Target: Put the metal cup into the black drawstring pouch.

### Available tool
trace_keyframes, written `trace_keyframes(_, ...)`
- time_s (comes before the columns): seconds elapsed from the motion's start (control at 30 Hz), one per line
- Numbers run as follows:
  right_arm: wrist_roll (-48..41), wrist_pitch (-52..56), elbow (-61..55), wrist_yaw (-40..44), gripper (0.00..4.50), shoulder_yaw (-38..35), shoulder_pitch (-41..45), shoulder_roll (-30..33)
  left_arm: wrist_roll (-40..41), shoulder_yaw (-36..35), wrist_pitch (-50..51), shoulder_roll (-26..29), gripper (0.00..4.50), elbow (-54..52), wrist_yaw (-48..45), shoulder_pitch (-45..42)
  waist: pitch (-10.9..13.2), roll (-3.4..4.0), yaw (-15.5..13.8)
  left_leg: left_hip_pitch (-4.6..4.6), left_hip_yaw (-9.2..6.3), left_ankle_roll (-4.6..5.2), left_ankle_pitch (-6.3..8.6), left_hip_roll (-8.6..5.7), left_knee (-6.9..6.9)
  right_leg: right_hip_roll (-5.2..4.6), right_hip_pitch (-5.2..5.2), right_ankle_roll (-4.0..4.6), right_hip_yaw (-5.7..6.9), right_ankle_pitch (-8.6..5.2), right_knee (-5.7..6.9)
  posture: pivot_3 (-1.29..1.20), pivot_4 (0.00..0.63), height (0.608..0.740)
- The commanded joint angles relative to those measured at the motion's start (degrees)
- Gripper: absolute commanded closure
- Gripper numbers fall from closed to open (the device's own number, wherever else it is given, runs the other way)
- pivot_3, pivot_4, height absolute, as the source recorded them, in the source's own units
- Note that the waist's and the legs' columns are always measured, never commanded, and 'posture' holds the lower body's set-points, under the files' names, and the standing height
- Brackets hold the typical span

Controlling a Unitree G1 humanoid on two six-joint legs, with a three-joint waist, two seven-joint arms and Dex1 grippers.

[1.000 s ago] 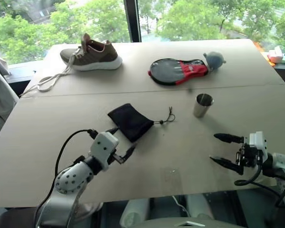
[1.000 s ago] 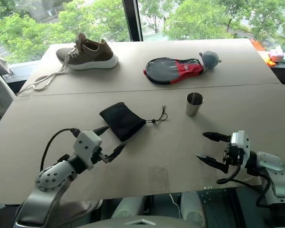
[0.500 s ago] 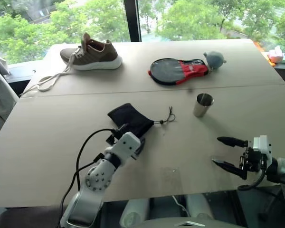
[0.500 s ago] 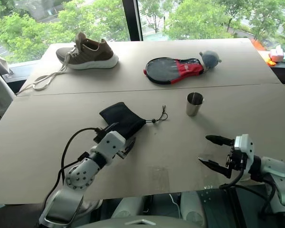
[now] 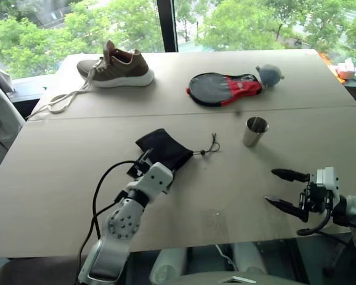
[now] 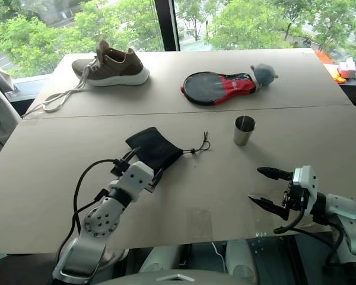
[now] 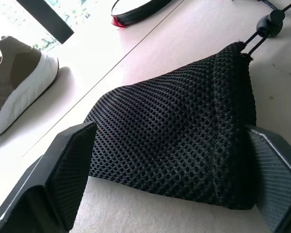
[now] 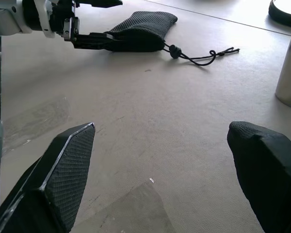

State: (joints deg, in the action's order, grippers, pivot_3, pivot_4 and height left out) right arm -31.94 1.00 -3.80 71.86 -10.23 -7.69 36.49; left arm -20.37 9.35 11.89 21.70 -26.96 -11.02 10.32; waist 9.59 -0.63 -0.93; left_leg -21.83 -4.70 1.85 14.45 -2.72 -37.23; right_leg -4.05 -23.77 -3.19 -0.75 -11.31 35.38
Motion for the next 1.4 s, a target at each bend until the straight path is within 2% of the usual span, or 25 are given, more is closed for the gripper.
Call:
trace_keyframes(0.03, -0.95, -0.63, -1.00, -0.49, 0.00, -1.58, -0.13, -0.22, -1.56, -0.66, 0.36, -0.83, 1.63, -0.12, 1.16, -0.03, 0.00, 0.00, 0.03, 0.00, -0.01, 0.00, 0.00, 0.00, 0.00, 0.01, 0.00, 0.00, 0.00, 0.00, 0.01, 0.00, 0.150, 0.736)
trace_keyframes(0.17, -0.65, -0.87, -0.60, -1.02, 0.00, -2.04, 0.22, 0.01, -1.91, -2.10, 0.05, -0.70, 3.41, 1.87, 1.72, -0.26, 0.00, 0.00, 0.03, 0.01, -0.01, 0.00, 0.00, 0.00, 0.00, 0.03, 0.00, 0.00, 0.01, 0.00, 0.03, 0.00, 0.150, 0.736)
trace_keyframes(0.2, -0.27, -0.98, -0.19, -1.77, 0.00, -2.21, 0.88, -0.03, -1.73, -2.52, -0.05, -0.68, 4.05, 2.32, 1.84, -0.45, 0.00, 0.00, 0.03, 0.01, -0.01, 0.00, 0.00, 0.00, 0.00, 0.03, 0.00, 0.00, 0.02, 0.00, 0.03, 0.00, 0.150, 0.736)
trace_keyframes(0.27, 0.09, -1.27, 0.38, -2.90, 0.00, -2.39, 2.04, -0.23, -1.52, -2.92, -0.32, -0.72, 4.47, 2.86, 1.86, -0.74, -0.02, 0.02, 0.03, 0.03, -0.01, 0.00, 0.00, 0.00, -0.01, 0.02, 0.01, 0.00, 0.01, 0.00, 0.03, 0.00, 0.150, 0.736)
trace_keyframes(0.33, 0.20, -1.67, 0.58, -4.47, 0.00, -2.66, 3.58, -0.78, -1.50, -3.21, -0.69, -0.74, 4.47, 3.36, 1.72, -1.03, -0.02, 0.02, 0.03, 0.04, 0.01, 0.00, 0.00, -0.01, -0.05, 0.03, 0.01, -0.01, 0.00, 0.00, 0.07, 0.00, 0.150, 0.736)
trace_keyframes(0.43, 5.56, -0.63, 0.66, -14.26, 0.00, -2.37, 11.84, -1.18, -0.48, -4.48, -0.62, -0.52, 4.47, 4.50, 0.99, -2.80, -0.01, 0.07, 0.28, 0.07, 0.05, 0.00, 0.00, -0.01, -0.05, 0.03, 0.01, -0.01, -0.04, 0.01, 0.09, 0.00, 0.150, 0.736)
trace_keyframes(0.57, 9.21, 3.43, -1.03, -18.47, 0.00, 0.34, 22.71, 1.07, 3.38, -6.08, 1.21, -2.00, 4.47, 3.91, -0.72, -5.65, -0.01, 0.05, 0.14, 0.09, -0.02, 0.00, -0.01, -0.03, -0.08, 0.10, 0.00, -0.20, 0.02, 0.13, 0.22, 0.00, 0.150, 0.736)
trace_keyframes(0.77, 16.71, 8.79, -1.16, -16.38, 0.00, 9.62, 31.01, 5.62, 6.82, -7.00, 3.56, -4.41, 4.47, 3.66, -1.78, -9.50, -0.03, -0.02, -0.05, -0.15, -0.12, -0.01, -0.01, -0.16, -0.08, 0.00, -0.13, 0.01, 0.15, 0.28, 0.12, 0.00, 0.150, 0.736)
trace_keyframes(0.97, 28.25, 6.22, 4.33, -14.44, 0.00, 19.53, 35.35, 8.50, 10.10, -7.63, 5.66, -5.44, 4.47, 2.33, -3.38, -12.26, -0.01, -0.02, 0.14, -0.18, -0.07, 0.01, 0.00, -0.17, -0.08, 0.00, -0.13, 0.01, 0.13, 0.29, 0.04, 0.00, 0.150, 0.736)
trace_keyframes(1.0, 29.48, 5.72, 4.87, -14.25, 0.41, 20.34, 35.77, 8.84, 10.21, -7.80, 5.67, -5.28, 4.50, 2.30, -3.39, -12.49, -0.01, -0.02, 0.14, -0.17, -0.08, 0.01, 0.00, -0.17, -0.08, 0.01, -0.13, 0.01, 0.13, 0.29, 0.04, 0.00, 0.150, 0.736)
trace_keyframes(1.03, 30.71, 5.50, 5.11, -13.76, 0.53, 21.07, 35.82, 9.54, 10.39, -7.98, 5.78, -5.17, 4.50, 2.17, -3.48, -12.61, -0.01, -0.02, 0.13, -0.16, -0.08, 0.01, 0.00, -0.16, -0.07, 0.02, -0.13, 0.01, 0.13, 0.29, 0.05, 0.00, 0.150, 0.736)
trace_keyframes(1.1, 31.98, 4.87, 4.74, -12.91, 1.19, 21.39, 35.21, 10.94, 10.45, -8.10, 5.62, -4.93, 4.50, 1.87, -3.66, -12.55, 0.00, -0.02, 0.11, -0.14, -0.09, 0.00, -0.01, -0.15, -0.07, 0.03, -0.13, 0.01, 0.13, 0.29, 0.08, 0.00, 0.150, 0.736)
trace_keyframes(1.33, 29.87, 8.38, 0.58, -13.95, 4.48, 17.71, 33.41, 11.38, 12.08, -8.63, 6.62, -5.47, 4.50, 2.24, -3.54, -13.64, 0.00, -0.02, 0.12, -0.15, -0.09, 0.00, -0.01, -0.15, -0.10, 0.02, -0.12, 0.01, 0.11, 0.29, 0.08, 0.00, 0.150, 0.736)
trace_keyframes(1.4, 29.35, 9.91, -0.99, -14.34, 4.48, 16.69, 32.79, 11.38, 12.72, -8.76, 7.13, -5.51, 4.50, 2.77, -3.81, -14.51, 0.00, -0.03, 0.12, -0.15, -0.10, 0.00, -0.01, -0.15, -0.10, 0.02, -0.11, 0.01, 0.12, 0.29, 0.08, 0.00, 0.150, 0.736)
